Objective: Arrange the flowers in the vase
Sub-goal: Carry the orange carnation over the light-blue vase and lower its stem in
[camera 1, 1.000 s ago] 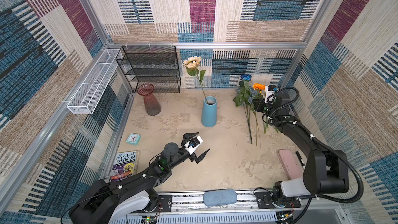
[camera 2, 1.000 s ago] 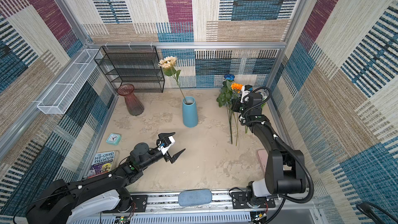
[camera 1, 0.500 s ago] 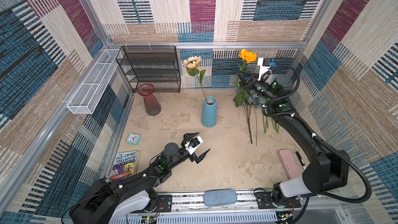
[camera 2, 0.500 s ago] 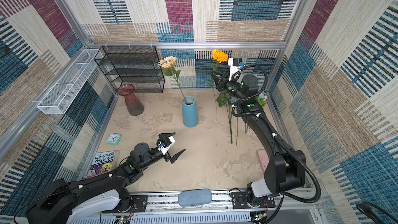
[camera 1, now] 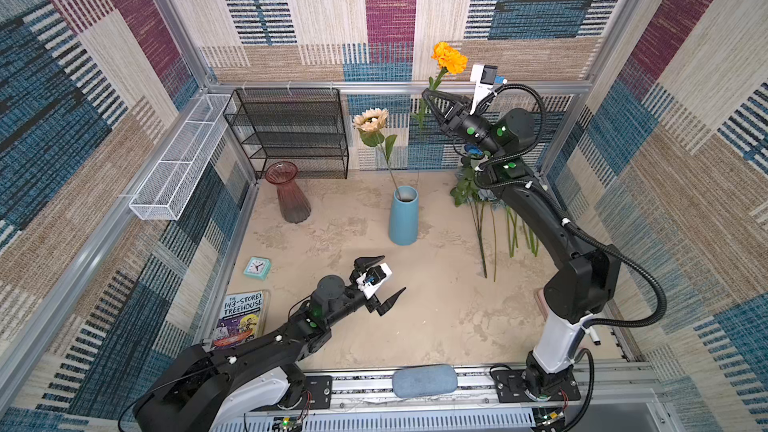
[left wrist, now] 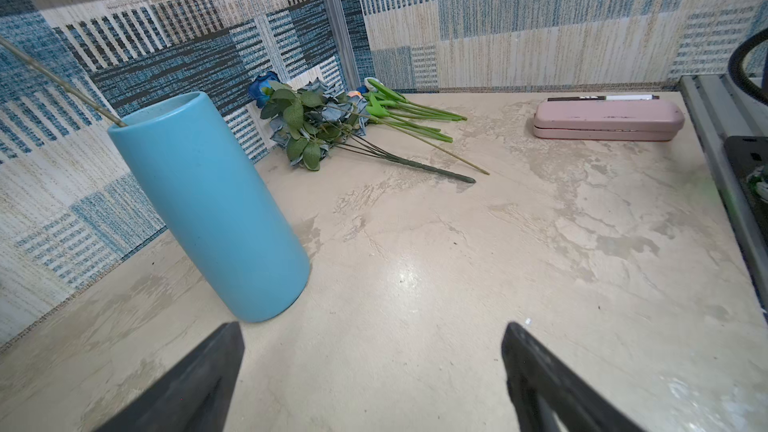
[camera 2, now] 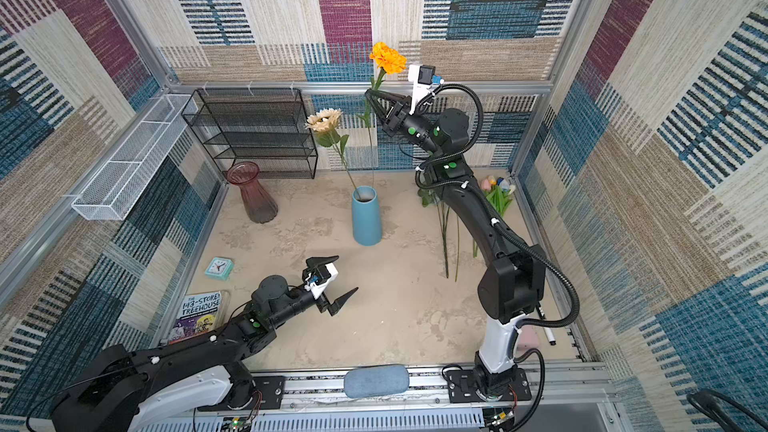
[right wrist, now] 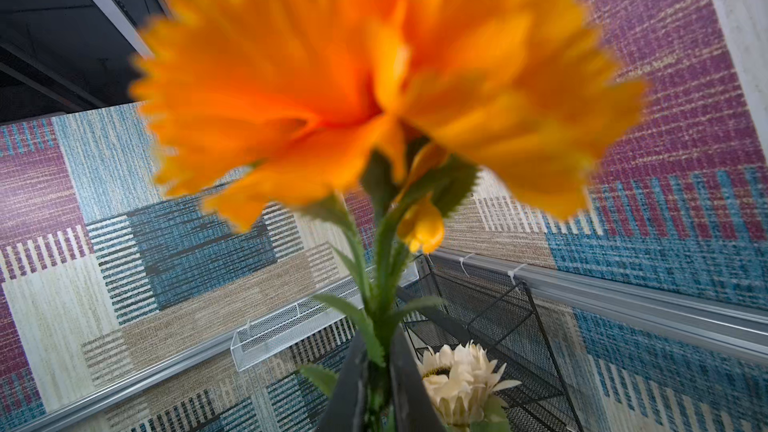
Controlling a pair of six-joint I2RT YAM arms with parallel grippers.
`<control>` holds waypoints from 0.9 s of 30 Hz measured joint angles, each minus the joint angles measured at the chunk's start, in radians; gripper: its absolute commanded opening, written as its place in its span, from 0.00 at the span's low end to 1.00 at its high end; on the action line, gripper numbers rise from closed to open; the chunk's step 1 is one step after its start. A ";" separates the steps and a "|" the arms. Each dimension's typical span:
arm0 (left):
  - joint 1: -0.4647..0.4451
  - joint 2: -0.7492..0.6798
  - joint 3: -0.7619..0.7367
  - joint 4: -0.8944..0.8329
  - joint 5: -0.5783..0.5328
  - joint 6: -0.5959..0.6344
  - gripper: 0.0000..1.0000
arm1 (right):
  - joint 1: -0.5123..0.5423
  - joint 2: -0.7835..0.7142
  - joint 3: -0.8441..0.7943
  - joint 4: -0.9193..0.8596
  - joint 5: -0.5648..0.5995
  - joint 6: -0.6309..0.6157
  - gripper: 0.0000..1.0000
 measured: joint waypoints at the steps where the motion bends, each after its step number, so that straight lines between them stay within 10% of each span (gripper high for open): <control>1: 0.000 0.000 0.000 0.000 0.000 0.000 1.00 | 0.002 0.010 0.000 0.005 0.005 0.005 0.13; 27: -0.001 0.006 0.002 -0.006 0.001 0.000 1.00 | 0.005 0.043 -0.437 0.162 0.007 0.000 0.17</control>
